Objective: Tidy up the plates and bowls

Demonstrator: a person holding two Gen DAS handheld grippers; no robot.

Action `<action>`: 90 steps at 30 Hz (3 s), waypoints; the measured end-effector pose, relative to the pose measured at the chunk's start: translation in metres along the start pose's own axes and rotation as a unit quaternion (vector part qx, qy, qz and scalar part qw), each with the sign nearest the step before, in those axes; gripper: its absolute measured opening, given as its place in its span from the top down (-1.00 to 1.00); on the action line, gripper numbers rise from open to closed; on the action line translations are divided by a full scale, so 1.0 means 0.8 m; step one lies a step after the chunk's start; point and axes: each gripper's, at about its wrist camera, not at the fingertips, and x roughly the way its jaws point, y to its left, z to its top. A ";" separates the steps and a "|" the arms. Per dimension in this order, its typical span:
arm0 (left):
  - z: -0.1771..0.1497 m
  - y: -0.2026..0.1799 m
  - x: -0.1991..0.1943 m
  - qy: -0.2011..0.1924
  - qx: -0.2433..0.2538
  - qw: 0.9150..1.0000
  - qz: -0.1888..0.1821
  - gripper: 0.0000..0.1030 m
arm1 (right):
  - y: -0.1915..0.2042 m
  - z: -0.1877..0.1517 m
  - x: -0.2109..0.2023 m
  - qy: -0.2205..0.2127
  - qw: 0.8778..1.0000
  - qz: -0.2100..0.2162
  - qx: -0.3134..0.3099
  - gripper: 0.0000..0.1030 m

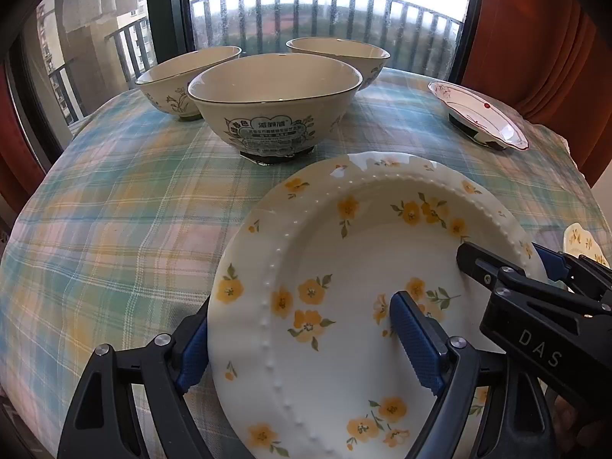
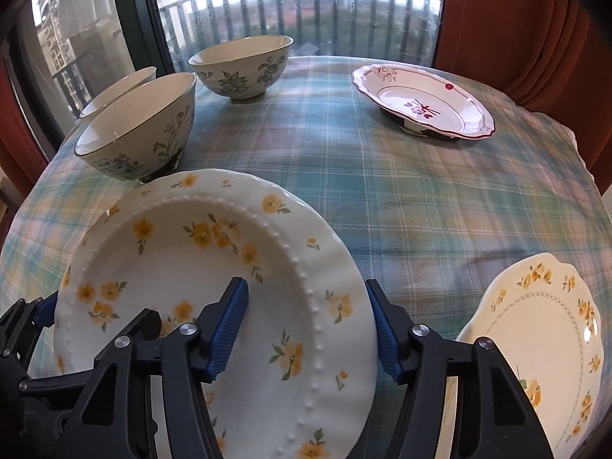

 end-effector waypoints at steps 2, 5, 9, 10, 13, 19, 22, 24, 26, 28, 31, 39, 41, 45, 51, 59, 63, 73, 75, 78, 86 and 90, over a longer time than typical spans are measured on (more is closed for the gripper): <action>0.001 0.000 0.000 0.002 -0.002 1.000 -0.001 -0.66 | 0.001 0.000 -0.002 0.002 1.000 -0.005 0.005 -0.25; 0.001 0.001 -0.001 0.008 -0.004 1.000 -0.002 -0.66 | 0.002 0.000 -0.004 0.007 1.000 -0.008 0.010 -0.25; -0.002 0.001 -0.007 0.011 -0.007 1.000 -0.001 -0.66 | 0.001 -0.002 -0.010 0.012 1.000 -0.005 0.014 -0.25; -0.002 0.001 -0.010 0.009 -0.007 1.000 0.000 -0.66 | 0.001 -0.002 -0.013 0.011 1.000 -0.004 0.014 -0.25; -0.002 -0.003 -0.020 0.002 -0.007 1.000 0.000 -0.66 | 0.000 -0.003 -0.024 0.004 1.000 -0.004 0.013 -0.25; 0.002 -0.018 -0.043 -0.016 -0.001 1.000 -0.008 -0.66 | -0.011 0.000 -0.050 -0.016 1.000 -0.010 0.018 -0.25; 0.004 -0.031 -0.054 -0.026 0.003 1.000 -0.014 -0.66 | -0.023 0.000 -0.067 -0.030 0.999 -0.017 0.022 -0.25; 0.006 -0.041 -0.061 -0.033 0.007 0.999 -0.017 -0.65 | -0.033 -0.001 -0.077 -0.039 0.999 -0.020 0.027 -0.25; 0.007 -0.052 -0.066 -0.041 0.008 0.999 -0.018 -0.65 | -0.044 -0.004 -0.089 -0.051 0.998 -0.024 0.035 -0.25; 0.007 -0.063 -0.072 -0.049 0.008 0.999 -0.020 -0.66 | -0.052 -0.006 -0.097 -0.062 0.997 -0.031 0.040 -0.25; 0.008 -0.081 -0.075 -0.054 0.015 0.998 -0.023 -0.65 | -0.070 -0.008 -0.104 -0.069 0.996 -0.033 0.047 -0.25; 0.011 -0.138 -0.080 -0.067 0.049 0.996 -0.035 -0.65 | -0.127 -0.018 -0.122 -0.082 0.993 -0.046 0.078 -0.25; 0.012 -0.154 -0.077 -0.065 0.056 0.996 -0.038 -0.65 | -0.143 -0.021 -0.123 -0.083 0.992 -0.048 0.087 -0.25; 0.009 -0.183 -0.073 -0.059 0.065 0.995 -0.047 -0.65 | -0.174 -0.030 -0.125 -0.080 0.990 -0.056 0.105 -0.25; 0.000 -0.215 -0.061 -0.044 0.062 0.995 -0.071 -0.64 | -0.212 -0.050 -0.131 -0.081 0.987 -0.069 0.120 -0.25; -0.021 -0.251 -0.049 -0.026 0.077 0.994 -0.071 -0.64 | -0.251 -0.075 -0.118 -0.062 0.985 -0.075 0.140 -0.25; -0.025 -0.268 -0.044 -0.021 0.086 0.994 -0.069 -0.64 | -0.265 -0.083 -0.116 -0.058 0.984 -0.081 0.145 -0.25; -0.026 -0.275 -0.046 -0.024 0.080 0.995 -0.055 -0.64 | -0.278 -0.088 -0.115 -0.058 0.985 -0.058 0.152 -0.25; -0.024 -0.274 -0.046 -0.020 0.075 0.995 -0.057 -0.64 | -0.279 -0.087 -0.117 -0.061 0.985 -0.055 0.152 -0.25; -0.023 -0.273 -0.049 -0.021 0.071 0.995 -0.063 -0.64 | -0.278 -0.084 -0.122 -0.064 0.985 -0.056 0.148 -0.25; -0.023 -0.287 -0.053 -0.028 0.080 0.994 -0.074 -0.64 | -0.289 -0.083 -0.131 -0.075 0.983 -0.076 0.150 -0.25; -0.030 -0.297 -0.040 -0.004 0.081 0.993 -0.084 -0.64 | -0.300 -0.090 -0.124 -0.063 0.982 -0.086 0.159 -0.25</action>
